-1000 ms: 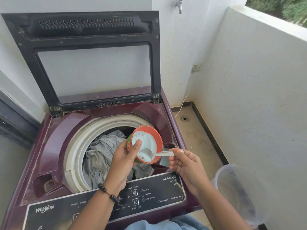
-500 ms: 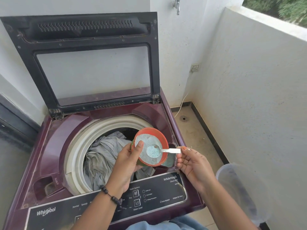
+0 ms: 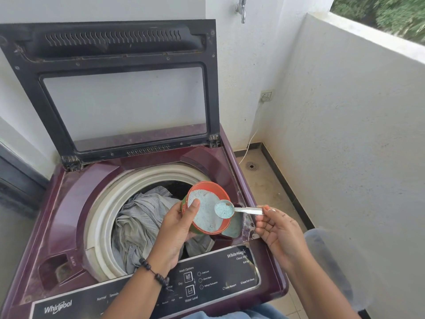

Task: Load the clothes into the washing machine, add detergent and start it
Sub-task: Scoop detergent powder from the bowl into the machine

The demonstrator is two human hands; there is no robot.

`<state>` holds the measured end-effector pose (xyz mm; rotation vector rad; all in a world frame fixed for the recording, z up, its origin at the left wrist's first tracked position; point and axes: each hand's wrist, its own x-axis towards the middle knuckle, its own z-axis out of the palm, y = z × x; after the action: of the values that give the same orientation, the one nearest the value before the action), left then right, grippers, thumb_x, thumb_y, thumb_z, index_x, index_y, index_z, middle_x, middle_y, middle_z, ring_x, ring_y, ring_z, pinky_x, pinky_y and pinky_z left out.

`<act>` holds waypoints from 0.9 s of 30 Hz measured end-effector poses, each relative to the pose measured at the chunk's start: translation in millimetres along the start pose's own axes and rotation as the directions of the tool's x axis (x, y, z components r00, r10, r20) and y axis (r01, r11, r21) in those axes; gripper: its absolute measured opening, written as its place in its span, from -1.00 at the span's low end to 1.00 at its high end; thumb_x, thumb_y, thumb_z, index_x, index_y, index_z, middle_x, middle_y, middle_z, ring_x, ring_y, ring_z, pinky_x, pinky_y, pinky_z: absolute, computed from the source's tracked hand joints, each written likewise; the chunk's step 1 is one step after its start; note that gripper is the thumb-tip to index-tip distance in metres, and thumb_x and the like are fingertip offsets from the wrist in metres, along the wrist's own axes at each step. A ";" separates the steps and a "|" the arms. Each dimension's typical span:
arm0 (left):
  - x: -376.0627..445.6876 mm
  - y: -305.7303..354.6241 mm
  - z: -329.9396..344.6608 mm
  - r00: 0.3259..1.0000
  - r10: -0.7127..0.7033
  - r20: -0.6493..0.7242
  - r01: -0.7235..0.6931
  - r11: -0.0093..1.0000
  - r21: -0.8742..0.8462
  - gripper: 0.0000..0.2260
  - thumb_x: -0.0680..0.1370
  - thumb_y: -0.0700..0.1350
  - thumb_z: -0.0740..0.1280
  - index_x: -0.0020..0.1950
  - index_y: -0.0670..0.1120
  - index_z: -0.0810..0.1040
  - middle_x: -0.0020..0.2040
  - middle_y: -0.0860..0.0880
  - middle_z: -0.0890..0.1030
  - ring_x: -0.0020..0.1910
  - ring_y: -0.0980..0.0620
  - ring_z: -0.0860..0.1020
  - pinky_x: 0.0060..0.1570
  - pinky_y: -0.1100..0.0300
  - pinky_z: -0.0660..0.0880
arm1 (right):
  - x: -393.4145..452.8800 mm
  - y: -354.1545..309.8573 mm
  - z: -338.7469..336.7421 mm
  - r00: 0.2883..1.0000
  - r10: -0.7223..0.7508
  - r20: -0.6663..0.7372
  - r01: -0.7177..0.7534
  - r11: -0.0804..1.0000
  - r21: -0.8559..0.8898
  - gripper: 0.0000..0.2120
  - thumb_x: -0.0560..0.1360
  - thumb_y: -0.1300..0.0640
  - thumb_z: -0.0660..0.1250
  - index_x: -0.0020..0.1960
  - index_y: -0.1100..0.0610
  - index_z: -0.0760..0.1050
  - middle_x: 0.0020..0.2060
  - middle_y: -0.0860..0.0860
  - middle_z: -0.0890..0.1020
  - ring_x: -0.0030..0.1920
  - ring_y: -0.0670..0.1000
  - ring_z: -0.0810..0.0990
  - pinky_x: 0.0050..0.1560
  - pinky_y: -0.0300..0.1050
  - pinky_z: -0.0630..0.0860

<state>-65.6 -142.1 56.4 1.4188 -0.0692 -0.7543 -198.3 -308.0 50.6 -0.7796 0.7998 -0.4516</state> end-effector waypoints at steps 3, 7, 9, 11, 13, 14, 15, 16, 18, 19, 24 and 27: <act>7.5 -4.7 -5.7 1.000 0.003 -0.029 -0.002 1.000 0.024 -0.65 0.44 0.10 0.36 0.13 -0.06 0.55 0.08 -0.07 0.66 0.06 0.00 0.64 -0.26 0.23 0.60 | 1.2 3.2 -11.5 0.998 -0.034 -0.057 0.036 0.999 0.039 -0.86 0.59 0.30 0.22 -0.04 0.30 0.55 -0.42 0.11 0.60 -0.44 -0.03 0.57 -0.41 -0.24 0.57; 17.2 -14.9 -12.8 0.999 -0.014 -0.051 0.015 0.999 0.036 -0.78 0.51 0.04 0.36 0.12 0.01 0.54 0.10 -0.04 0.65 0.08 0.03 0.63 -0.22 0.23 0.61 | -0.2 7.6 -25.0 0.994 -0.068 -0.091 0.072 0.996 0.048 -0.86 0.59 0.28 0.21 -0.02 0.28 0.54 -0.40 0.11 0.61 -0.42 -0.05 0.59 -0.38 -0.25 0.58; 21.0 -19.2 -14.2 0.999 -0.017 -0.049 0.020 0.997 0.069 -0.72 0.45 0.11 0.37 0.10 0.05 0.53 0.10 -0.01 0.65 0.09 0.03 0.62 -0.14 0.20 0.60 | -0.1 10.0 -29.0 0.991 -0.087 -0.098 0.090 0.995 0.030 -0.85 0.59 0.27 0.22 0.03 0.31 0.53 -0.40 0.11 0.63 -0.41 -0.05 0.60 -0.37 -0.26 0.59; 24.4 -22.6 -14.3 0.999 -0.022 -0.045 0.026 0.996 0.090 -0.67 0.39 0.16 0.37 0.09 0.07 0.53 0.10 -0.01 0.65 0.11 0.03 0.62 -0.08 0.18 0.59 | 0.6 11.5 -30.9 0.990 -0.106 -0.093 0.107 0.994 0.006 -0.79 0.55 0.23 0.27 0.09 0.36 0.53 -0.37 0.13 0.63 -0.40 -0.05 0.60 -0.35 -0.26 0.60; 27.5 -25.5 -15.0 0.998 -0.023 -0.051 0.028 0.994 0.106 -0.64 0.38 0.18 0.38 0.10 0.06 0.53 0.11 -0.01 0.65 0.12 0.03 0.61 -0.04 0.16 0.59 | 1.4 12.3 -31.3 0.987 -0.133 -0.088 0.131 0.991 -0.028 -0.60 0.40 0.09 0.45 0.09 0.37 0.54 -0.33 0.16 0.63 -0.39 -0.04 0.61 -0.34 -0.26 0.60; 29.2 -27.0 -15.4 0.998 -0.021 -0.056 0.028 0.993 0.115 -0.63 0.38 0.18 0.38 0.11 0.06 0.53 0.11 -0.01 0.65 0.12 0.03 0.61 -0.02 0.15 0.59 | 1.6 12.1 -31.1 0.986 -0.146 -0.086 0.142 0.989 -0.052 -0.45 0.27 -0.02 0.56 0.06 0.35 0.56 -0.32 0.17 0.63 -0.38 -0.04 0.61 -0.33 -0.25 0.60; 30.3 -28.0 -15.8 0.998 -0.018 -0.060 0.025 0.992 0.124 -0.63 0.38 0.19 0.38 0.11 0.06 0.53 0.11 -0.01 0.65 0.13 0.03 0.61 0.00 0.13 0.59 | 1.6 12.1 -30.8 0.984 -0.157 -0.087 0.150 0.986 -0.079 -0.30 0.12 -0.13 0.64 0.04 0.33 0.58 -0.31 0.17 0.63 -0.37 -0.03 0.61 -0.32 -0.25 0.61; 31.7 -29.3 -16.5 0.998 -0.013 -0.064 0.022 0.990 0.136 -0.63 0.38 0.19 0.38 0.11 0.07 0.52 0.12 -0.01 0.65 0.13 0.03 0.60 0.03 0.12 0.58 | 1.7 12.7 -30.3 0.982 -0.167 -0.088 0.159 0.983 -0.097 -0.20 0.00 -0.21 0.66 0.01 0.32 0.59 -0.31 0.17 0.64 -0.36 -0.03 0.62 -0.32 -0.24 0.61; 33.3 -30.7 -17.2 0.998 -0.008 -0.065 0.017 0.989 0.149 -0.65 0.39 0.19 0.38 0.11 0.08 0.52 0.12 0.00 0.65 0.13 0.04 0.60 0.04 0.13 0.58 | 2.0 13.7 -30.0 0.978 -0.193 -0.083 0.181 0.974 -0.136 -0.16 -0.09 -0.28 0.65 -0.04 0.28 0.62 -0.32 0.15 0.64 -0.35 -0.03 0.61 -0.31 -0.24 0.60; 33.9 -31.0 -17.3 0.998 -0.007 -0.065 0.017 0.989 0.149 -0.67 0.41 0.18 0.37 0.11 0.08 0.52 0.12 0.00 0.64 0.13 0.04 0.60 0.02 0.15 0.58 | 2.4 14.1 -29.9 0.976 -0.205 -0.077 0.191 0.970 -0.151 -0.18 -0.09 -0.30 0.65 -0.07 0.26 0.63 -0.32 0.15 0.64 -0.35 -0.03 0.61 -0.31 -0.24 0.60; 35.5 -32.8 -18.7 0.998 -0.003 -0.066 0.013 0.989 0.145 -0.66 0.42 0.15 0.38 0.13 0.05 0.52 0.11 0.00 0.65 0.12 0.04 0.61 -0.01 0.16 0.59 | -0.9 14.2 -27.4 0.969 -0.243 -0.043 0.232 0.955 -0.185 -0.46 0.17 -0.19 0.59 -0.12 0.25 0.63 -0.33 0.16 0.63 -0.34 0.00 0.59 -0.30 -0.25 0.60; 35.2 -33.1 -19.1 0.997 0.006 -0.073 0.007 0.986 0.169 -0.69 0.44 0.15 0.37 0.12 0.06 0.51 0.10 0.01 0.64 0.10 0.08 0.60 0.00 0.19 0.56 | -1.8 14.8 -26.4 0.968 -0.248 -0.036 0.235 0.948 -0.215 -0.85 0.56 0.29 0.26 -0.11 0.31 0.58 -0.33 0.16 0.61 -0.30 0.04 0.53 -0.29 -0.27 0.58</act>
<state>-43.7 -142.3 9.3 1.6065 -0.0774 -0.7089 -218.8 -309.1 28.2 -1.0714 0.8222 -0.6198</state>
